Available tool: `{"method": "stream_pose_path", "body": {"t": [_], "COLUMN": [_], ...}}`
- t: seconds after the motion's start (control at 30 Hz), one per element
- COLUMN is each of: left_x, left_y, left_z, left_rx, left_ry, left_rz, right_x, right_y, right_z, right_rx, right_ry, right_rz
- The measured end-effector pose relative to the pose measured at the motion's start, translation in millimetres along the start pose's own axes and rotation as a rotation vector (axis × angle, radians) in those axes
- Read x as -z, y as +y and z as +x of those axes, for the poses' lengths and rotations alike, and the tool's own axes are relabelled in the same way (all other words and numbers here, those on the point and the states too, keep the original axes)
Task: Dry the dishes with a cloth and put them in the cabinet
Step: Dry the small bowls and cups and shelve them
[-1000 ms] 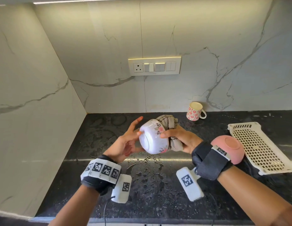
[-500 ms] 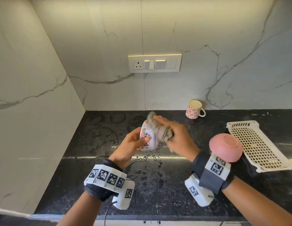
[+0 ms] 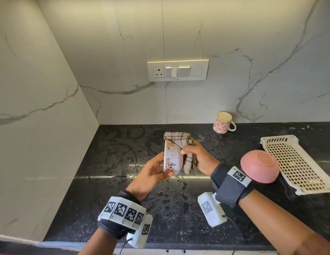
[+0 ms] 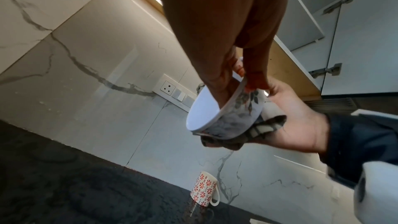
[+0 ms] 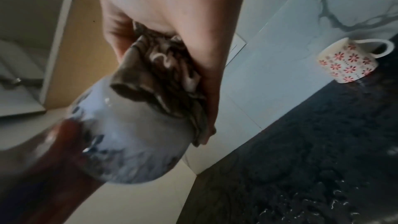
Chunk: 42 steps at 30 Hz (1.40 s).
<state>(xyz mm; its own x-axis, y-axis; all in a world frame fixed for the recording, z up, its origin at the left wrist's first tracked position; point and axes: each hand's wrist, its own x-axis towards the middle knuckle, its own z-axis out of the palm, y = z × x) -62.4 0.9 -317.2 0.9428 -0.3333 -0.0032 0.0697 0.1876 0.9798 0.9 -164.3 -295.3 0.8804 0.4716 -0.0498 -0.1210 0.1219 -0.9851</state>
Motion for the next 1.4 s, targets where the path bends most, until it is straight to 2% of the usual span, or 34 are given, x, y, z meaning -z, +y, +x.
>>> {"method": "stream_pose_path", "body": {"t": [0.07, 0.13, 0.2, 0.27, 0.37, 0.43, 0.53, 0.57, 0.63, 0.7, 0.77, 0.83, 0.93, 1.03, 1.2, 1.27, 1.4], "left_x": [0.8, 1.4, 2.4, 4.5, 3.3, -0.8, -2.5, -2.2, -0.1, 1.1, 2.8, 4.0, 1.6, -3.5, -9.3, -6.6, 2.1], "left_y": [2.4, 8.4, 16.1, 17.4, 14.2, 13.2, 11.8, 12.6, 16.1, 22.3, 26.6, 29.3, 26.6, 16.7, -0.5, -7.2, -19.7], "left_z": [1.6, 4.8, 9.0, 11.6, 8.8, 6.0, 6.6, 7.3, 8.5, 10.2, 14.0, 17.9, 17.3, 11.2, 7.9, 9.5, 9.9], "left_rx": [0.019, 0.045, 0.080, 0.099, 0.045, -0.009, -0.039, -0.028, 0.025, 0.065, 0.065, 0.036, -0.032, -0.097, -0.152, -0.151, -0.108], "left_ry": [-0.016, -0.032, 0.042, 0.119, 0.118, 0.077, 0.018, 0.016, 0.040, 0.067, 0.116, 0.174, 0.199, 0.182, 0.155, 0.148, 0.166], "left_rz": [-0.098, -0.254, -0.341, -0.333, -0.353, -0.370, -0.372, -0.381, -0.422, -0.453, -0.429, -0.407, -0.416, -0.431, -0.375, -0.294, -0.211], "right_x": [-4.7, -9.9, -11.6, -12.7, -14.4, -12.5, -9.9, -10.9, -14.2, -17.1, -18.5, -20.0, -18.9, -16.9, -15.5, -14.3, -7.2], "right_y": [1.5, 3.8, 7.5, 7.5, -0.8, -2.9, 0.9, 2.3, 4.2, 3.0, 2.2, -2.4, -2.4, 4.1, 14.5, 17.2, 22.8], "right_z": [2.2, 5.4, 8.4, 9.4, 13.3, 17.2, 19.6, 18.5, 17.9, 18.5, 20.1, 20.3, 22.9, 25.8, 22.1, 17.7, 7.9], "right_rx": [0.021, 0.076, 0.136, 0.175, 0.206, 0.125, -0.163, -0.197, -0.137, 0.010, 0.130, 0.152, 0.052, -0.181, -0.472, -0.538, -0.623], "right_ry": [-0.045, -0.055, -0.061, -0.023, 0.087, 0.161, 0.232, 0.243, 0.252, 0.273, 0.242, 0.237, 0.292, 0.336, 0.258, 0.216, 0.167], "right_rz": [0.034, -0.046, -0.147, -0.199, -0.172, -0.091, 0.139, 0.189, 0.208, 0.066, -0.090, -0.141, -0.012, 0.149, 0.435, 0.510, 0.516]}}
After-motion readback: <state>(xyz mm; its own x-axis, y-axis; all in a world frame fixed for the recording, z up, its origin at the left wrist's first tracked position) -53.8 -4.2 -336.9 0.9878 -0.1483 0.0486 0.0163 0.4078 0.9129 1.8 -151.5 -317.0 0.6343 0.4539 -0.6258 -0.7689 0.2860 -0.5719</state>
